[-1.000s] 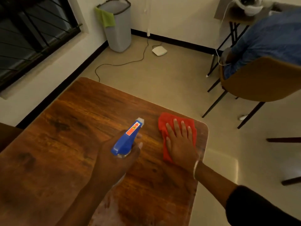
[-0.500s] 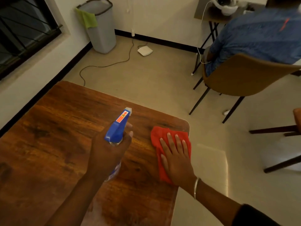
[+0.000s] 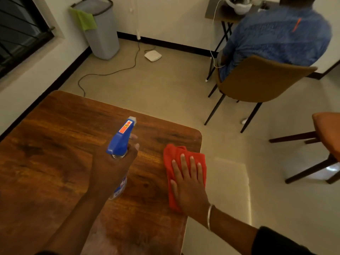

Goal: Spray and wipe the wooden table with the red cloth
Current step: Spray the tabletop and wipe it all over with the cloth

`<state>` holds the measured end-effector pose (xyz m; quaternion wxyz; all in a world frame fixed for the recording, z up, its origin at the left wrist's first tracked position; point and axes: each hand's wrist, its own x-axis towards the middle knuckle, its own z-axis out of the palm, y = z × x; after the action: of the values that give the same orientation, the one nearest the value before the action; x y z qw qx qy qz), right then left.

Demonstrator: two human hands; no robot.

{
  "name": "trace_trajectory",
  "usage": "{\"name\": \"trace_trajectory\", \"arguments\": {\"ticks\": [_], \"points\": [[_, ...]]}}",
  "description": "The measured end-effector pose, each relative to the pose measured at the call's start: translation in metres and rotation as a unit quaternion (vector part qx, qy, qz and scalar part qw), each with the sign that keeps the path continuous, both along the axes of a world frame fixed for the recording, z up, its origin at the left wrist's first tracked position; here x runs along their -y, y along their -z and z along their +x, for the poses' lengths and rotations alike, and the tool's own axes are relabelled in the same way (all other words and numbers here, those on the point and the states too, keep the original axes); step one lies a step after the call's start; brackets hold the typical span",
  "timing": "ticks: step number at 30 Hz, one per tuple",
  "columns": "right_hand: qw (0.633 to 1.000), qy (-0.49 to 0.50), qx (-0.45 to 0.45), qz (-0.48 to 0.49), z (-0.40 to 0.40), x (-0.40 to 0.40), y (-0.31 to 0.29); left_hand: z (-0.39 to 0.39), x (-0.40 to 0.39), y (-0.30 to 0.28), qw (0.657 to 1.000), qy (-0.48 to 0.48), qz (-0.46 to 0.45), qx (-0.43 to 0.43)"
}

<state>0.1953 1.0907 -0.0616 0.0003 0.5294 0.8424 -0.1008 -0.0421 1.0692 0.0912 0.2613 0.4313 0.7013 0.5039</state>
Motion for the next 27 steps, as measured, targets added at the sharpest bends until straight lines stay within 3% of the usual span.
{"name": "trace_trajectory", "arguments": {"ticks": [4,10,14,18,21,23,27], "points": [[0.999,-0.034,0.022,0.006,0.010,-0.031,-0.006,-0.002,-0.006,0.002,1.000,0.017,0.005,-0.024],[0.995,0.088,0.022,-0.044,-0.023,-0.148,-0.022,-0.005,0.005,0.006,0.999,0.009,0.024,-0.024],[0.998,0.054,0.021,-0.020,-0.019,-0.102,-0.013,-0.009,0.010,0.002,0.998,-0.008,0.070,-0.007],[0.995,-0.097,0.002,-0.014,-0.001,0.003,-0.006,-0.010,0.015,0.001,0.996,-0.029,0.082,0.010],[0.984,-0.179,0.008,-0.022,0.010,0.016,-0.009,-0.009,0.020,0.003,0.999,-0.009,0.050,0.002],[0.985,-0.170,0.013,-0.011,0.001,-0.018,-0.016,-0.010,0.025,0.006,0.999,0.013,0.035,-0.006],[0.998,-0.054,0.005,-0.027,-0.037,-0.089,-0.025,-0.017,0.041,0.004,0.999,0.013,0.040,-0.019]]}}
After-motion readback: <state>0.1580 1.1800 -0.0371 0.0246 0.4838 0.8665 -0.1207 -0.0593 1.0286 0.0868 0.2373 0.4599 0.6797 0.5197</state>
